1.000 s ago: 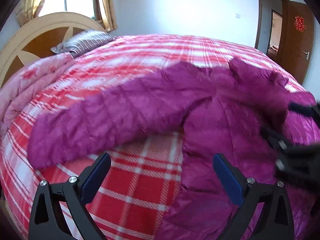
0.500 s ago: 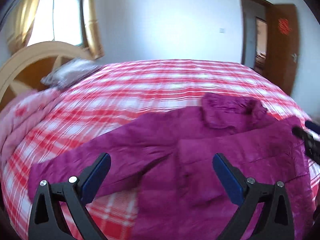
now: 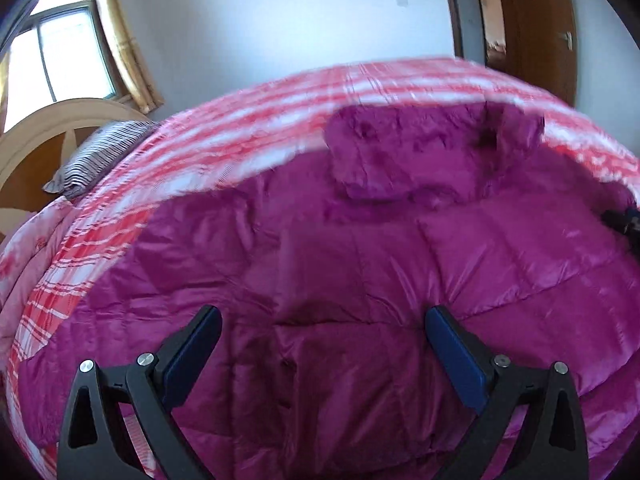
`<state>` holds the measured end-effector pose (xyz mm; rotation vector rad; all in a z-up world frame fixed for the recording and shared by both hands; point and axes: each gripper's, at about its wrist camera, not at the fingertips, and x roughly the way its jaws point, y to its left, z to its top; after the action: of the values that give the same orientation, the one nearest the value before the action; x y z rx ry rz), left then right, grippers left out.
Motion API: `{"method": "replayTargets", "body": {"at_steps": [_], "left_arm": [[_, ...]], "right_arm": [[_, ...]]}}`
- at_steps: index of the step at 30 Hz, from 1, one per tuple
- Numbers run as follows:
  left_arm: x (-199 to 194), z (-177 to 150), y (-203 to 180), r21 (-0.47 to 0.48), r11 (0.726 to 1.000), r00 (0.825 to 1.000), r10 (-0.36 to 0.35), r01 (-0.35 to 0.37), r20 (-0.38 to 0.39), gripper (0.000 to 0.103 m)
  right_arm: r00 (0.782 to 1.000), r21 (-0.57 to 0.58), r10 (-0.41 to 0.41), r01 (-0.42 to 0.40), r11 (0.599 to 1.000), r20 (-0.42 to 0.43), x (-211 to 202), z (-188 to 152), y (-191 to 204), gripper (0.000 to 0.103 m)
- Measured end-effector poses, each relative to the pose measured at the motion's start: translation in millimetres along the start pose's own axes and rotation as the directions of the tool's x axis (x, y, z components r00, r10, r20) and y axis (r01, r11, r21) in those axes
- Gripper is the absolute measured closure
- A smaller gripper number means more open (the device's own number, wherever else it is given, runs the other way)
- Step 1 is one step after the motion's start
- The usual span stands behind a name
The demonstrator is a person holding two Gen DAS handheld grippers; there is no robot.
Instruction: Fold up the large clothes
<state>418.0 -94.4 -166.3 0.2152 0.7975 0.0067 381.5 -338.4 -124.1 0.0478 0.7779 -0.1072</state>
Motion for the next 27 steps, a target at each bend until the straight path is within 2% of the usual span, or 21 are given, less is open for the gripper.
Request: {"method": "replayTargets", "body": {"at_steps": [4,7,10,12,15,18,20,22,23,27], "left_arm": [[9.5,-1.6,5.9,-0.036,0.998,0.998,-0.050,0.049,-0.032,0.001],[16.0,-2.7,13.3,-0.081,0.993,0.994,-0.094,0.089,-0.059,0.001],[16.1,-3.6,13.4,-0.085,0.992,0.993,-0.097,0.092,-0.059,0.001],[15.2,-4.4,12.0,-0.077,0.993,0.994,-0.090,0.085,-0.058,0.001],[14.9,-4.1,10.8,-0.072,0.994,0.995,-0.083,0.079,-0.056,0.001],[15.4,-3.6,10.3,-0.070,0.995,0.995,-0.081,0.077,-0.055,0.001],[15.1,-3.6,10.0,-0.069,0.995,0.996,-0.079,0.075,-0.052,0.001],[15.0,-3.6,11.0,-0.070,0.995,0.995,-0.081,0.078,-0.051,0.001],[14.9,-3.4,11.0,-0.070,0.994,0.995,-0.083,0.079,-0.051,0.001],[6.2,4.8,20.3,-0.093,0.993,0.994,-0.081,0.074,-0.072,0.001]], "right_arm": [[1.000,0.011,-0.007,0.007,1.000,-0.017,5.4,-3.6,-4.1,0.047],[0.999,-0.023,-0.034,0.033,0.999,-0.028,7.2,-1.4,0.2,0.047],[0.997,-0.003,-0.080,0.080,0.997,-0.024,-9.4,3.7,0.4,0.046],[0.997,0.061,-0.070,0.067,0.996,0.043,-36.1,9.4,-1.3,0.044],[0.993,0.040,-0.026,0.022,0.999,0.116,-59.6,21.5,17.3,0.041],[0.993,0.052,0.091,-0.095,0.994,0.070,-43.2,27.1,28.8,0.041],[0.992,0.123,0.125,-0.125,0.985,0.009,-16.3,23.3,23.8,0.041],[0.994,0.158,0.104,-0.099,0.982,-0.027,1.6,15.0,19.9,0.042],[0.996,0.159,0.084,-0.079,0.984,-0.028,10.3,8.9,16.7,0.045],[0.997,0.153,0.075,-0.071,0.986,-0.023,16.9,5.0,17.0,0.045]]}}
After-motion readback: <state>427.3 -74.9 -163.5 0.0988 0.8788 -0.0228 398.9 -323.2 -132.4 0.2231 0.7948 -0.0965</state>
